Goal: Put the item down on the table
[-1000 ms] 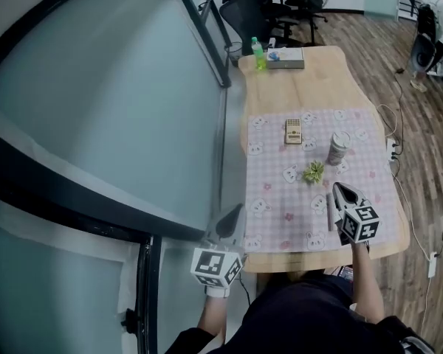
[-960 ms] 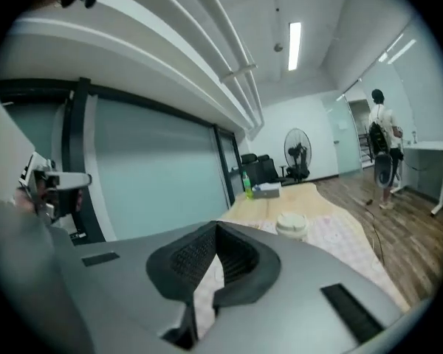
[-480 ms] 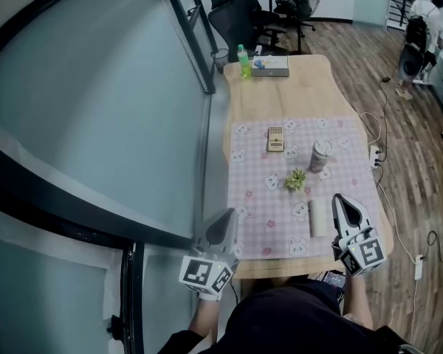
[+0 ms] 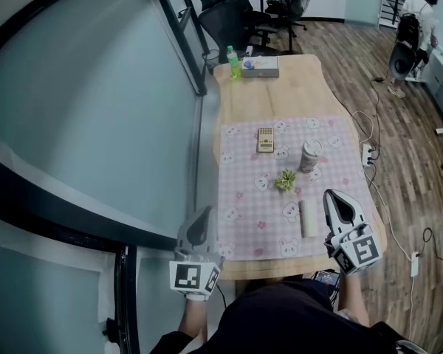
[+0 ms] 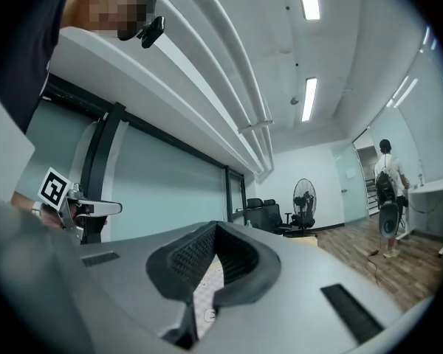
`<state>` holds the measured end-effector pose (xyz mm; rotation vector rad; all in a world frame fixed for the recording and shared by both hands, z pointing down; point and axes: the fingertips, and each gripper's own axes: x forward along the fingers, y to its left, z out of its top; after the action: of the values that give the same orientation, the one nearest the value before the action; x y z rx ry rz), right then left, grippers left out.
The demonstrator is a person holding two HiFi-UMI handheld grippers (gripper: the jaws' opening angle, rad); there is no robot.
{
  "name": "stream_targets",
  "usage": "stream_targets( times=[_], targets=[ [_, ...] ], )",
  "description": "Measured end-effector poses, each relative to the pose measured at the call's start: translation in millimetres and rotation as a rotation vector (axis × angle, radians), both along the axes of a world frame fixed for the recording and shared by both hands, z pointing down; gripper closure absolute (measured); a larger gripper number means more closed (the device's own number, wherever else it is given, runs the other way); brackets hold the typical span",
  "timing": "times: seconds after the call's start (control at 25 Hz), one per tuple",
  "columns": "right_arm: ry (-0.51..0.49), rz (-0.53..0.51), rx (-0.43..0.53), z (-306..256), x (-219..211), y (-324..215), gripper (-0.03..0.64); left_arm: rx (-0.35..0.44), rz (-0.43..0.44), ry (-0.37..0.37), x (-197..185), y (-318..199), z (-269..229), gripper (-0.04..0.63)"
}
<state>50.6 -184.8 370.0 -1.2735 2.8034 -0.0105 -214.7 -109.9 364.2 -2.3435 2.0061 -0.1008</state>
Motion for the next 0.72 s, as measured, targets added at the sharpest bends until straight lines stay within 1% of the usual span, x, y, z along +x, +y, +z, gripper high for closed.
stream_targets(
  times=[0.12, 0.24, 0.36, 0.48, 0.6, 0.72],
  targets=[
    [0.029, 0.001, -0.003, 1, -1, -1, 0.603, 0.034, 0.014, -0.017, 2, 2, -8, 0.597],
    [0.070, 0.007, 0.002, 2, -3, -1, 0.604, 0.061, 0.069, -0.029, 12, 4, -15, 0.597],
    [0.061, 0.007, -0.002, 3, -5, -1, 0.604, 0.081, 0.106, -0.020, 19, 5, -21, 0.597],
    [0.049, 0.011, -0.016, 3, -3, -2, 0.604, 0.083, 0.099, -0.019, 21, 4, -25, 0.597],
    [0.042, 0.012, -0.019, 2, 0, -2, 0.603, 0.067, 0.091, -0.037, 21, 3, -27, 0.597],
    [0.037, 0.025, -0.026, 2, 2, -2, 0.603, 0.053, 0.077, -0.034, 19, 1, -27, 0.597]
  ],
)
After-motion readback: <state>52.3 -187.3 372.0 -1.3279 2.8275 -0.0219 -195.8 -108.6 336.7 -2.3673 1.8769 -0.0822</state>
